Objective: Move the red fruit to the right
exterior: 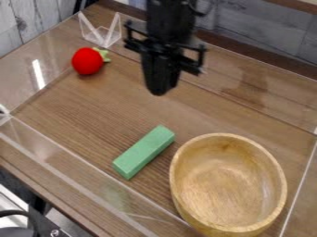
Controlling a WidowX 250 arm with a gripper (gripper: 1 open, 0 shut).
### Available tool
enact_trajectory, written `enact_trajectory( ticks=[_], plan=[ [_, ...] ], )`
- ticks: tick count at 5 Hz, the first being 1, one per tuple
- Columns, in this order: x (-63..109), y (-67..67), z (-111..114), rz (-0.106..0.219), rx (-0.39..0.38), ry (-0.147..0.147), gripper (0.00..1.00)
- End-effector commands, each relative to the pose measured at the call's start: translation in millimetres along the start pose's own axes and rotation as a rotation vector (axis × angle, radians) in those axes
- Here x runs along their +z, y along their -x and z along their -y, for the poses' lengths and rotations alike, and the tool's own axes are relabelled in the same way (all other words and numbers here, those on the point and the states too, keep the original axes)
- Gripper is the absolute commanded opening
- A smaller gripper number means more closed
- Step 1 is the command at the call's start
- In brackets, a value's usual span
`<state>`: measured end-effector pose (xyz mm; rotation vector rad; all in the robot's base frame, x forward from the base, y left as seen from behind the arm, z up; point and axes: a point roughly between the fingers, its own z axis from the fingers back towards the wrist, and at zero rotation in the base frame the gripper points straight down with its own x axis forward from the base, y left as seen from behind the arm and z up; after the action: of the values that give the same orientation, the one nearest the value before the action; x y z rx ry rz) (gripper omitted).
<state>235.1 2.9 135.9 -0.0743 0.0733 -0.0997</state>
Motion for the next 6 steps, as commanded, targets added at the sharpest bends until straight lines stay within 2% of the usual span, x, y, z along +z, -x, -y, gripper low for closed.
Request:
enact_trajectory(
  ticks=[1,2,3,4,5,6],
  plan=[
    [2.5,-2.4,-42.7,0.063,-0.015,-0.013,1.00],
    [-6.8,-1.0,-87.8,0.073,-0.067,-0.032,1.00],
    [1.5,-5.6,-126.5,0.079,-0.165,-0.061,1.00],
    [2.6,-14.9,-157.4,0.103,-0.253,-0.072,0.00],
    [1.3,-23.9,-176.3,0.111,-0.323,-0.090,1.00],
    [-2.2,-30.4,-172.4,0.107,-0.420,-0.092,1.00]
  ],
)
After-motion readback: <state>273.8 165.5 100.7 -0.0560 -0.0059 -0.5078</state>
